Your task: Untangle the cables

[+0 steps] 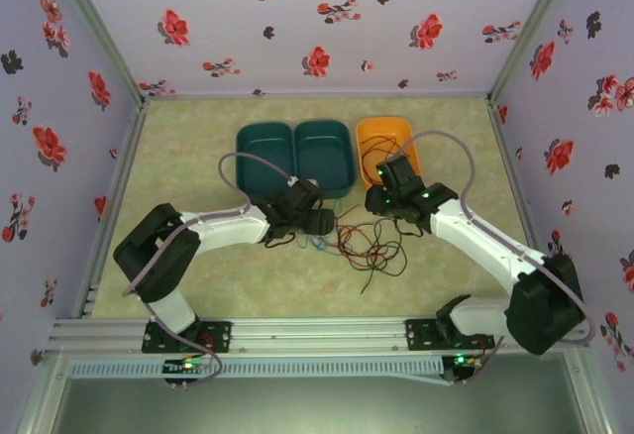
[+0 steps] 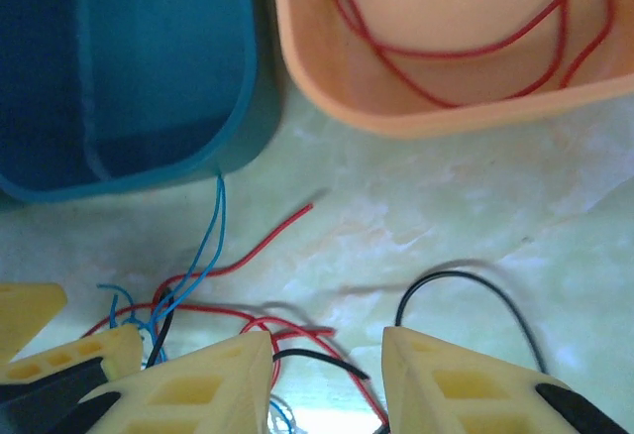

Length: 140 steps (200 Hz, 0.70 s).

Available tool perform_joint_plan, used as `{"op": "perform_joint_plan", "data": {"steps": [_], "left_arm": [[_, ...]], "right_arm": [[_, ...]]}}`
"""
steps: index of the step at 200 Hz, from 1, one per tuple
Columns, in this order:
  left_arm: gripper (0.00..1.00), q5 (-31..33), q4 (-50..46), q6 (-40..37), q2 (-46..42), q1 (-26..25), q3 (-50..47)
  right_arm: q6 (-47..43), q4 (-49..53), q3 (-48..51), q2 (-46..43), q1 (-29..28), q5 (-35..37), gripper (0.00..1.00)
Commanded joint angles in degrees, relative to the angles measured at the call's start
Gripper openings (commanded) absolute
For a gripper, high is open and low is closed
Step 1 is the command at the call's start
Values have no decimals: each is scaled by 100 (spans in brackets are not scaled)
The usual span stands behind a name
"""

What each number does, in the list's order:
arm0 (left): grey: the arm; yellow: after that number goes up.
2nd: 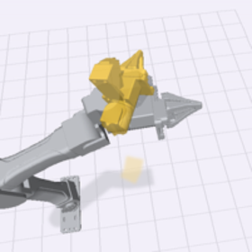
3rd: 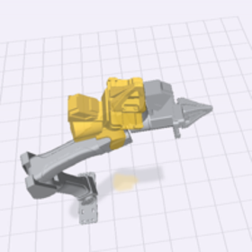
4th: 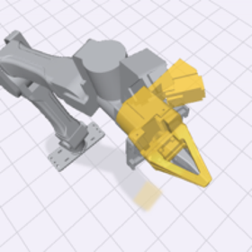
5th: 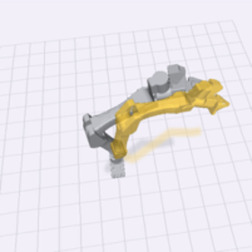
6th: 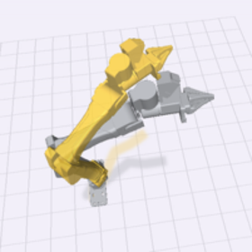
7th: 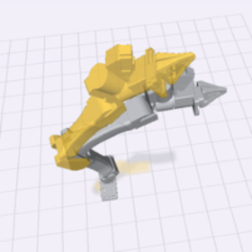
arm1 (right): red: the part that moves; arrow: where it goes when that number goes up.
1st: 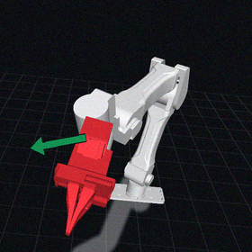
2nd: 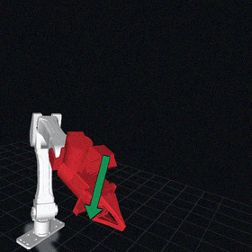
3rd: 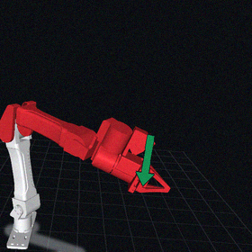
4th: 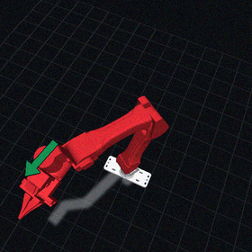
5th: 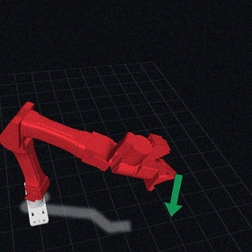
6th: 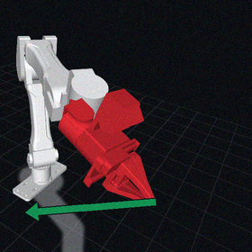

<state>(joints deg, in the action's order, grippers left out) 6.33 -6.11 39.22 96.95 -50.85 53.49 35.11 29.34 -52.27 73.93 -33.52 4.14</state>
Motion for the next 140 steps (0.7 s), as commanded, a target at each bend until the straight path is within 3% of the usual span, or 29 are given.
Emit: {"op": "perform_joint_plan", "data": {"steps": [1, 59, 84, 140], "left_arm": [[76, -166, 41, 219, 123, -40, -250], [41, -282, 255, 698, 35, -50, -924], [34, -303, 253, 811, -31, -50, -1107], [29, -278, 233, 890, -206, -47, -1314]], "right_arm": [[171, 131, -218, 394, -181, -82, 33], [124, 259, -287, 813, -469, -396, 30], [-6, 297, -437, 935, -532, -444, 29], [-727, 579, -1045, 1732, -568, -485, 29]]}}
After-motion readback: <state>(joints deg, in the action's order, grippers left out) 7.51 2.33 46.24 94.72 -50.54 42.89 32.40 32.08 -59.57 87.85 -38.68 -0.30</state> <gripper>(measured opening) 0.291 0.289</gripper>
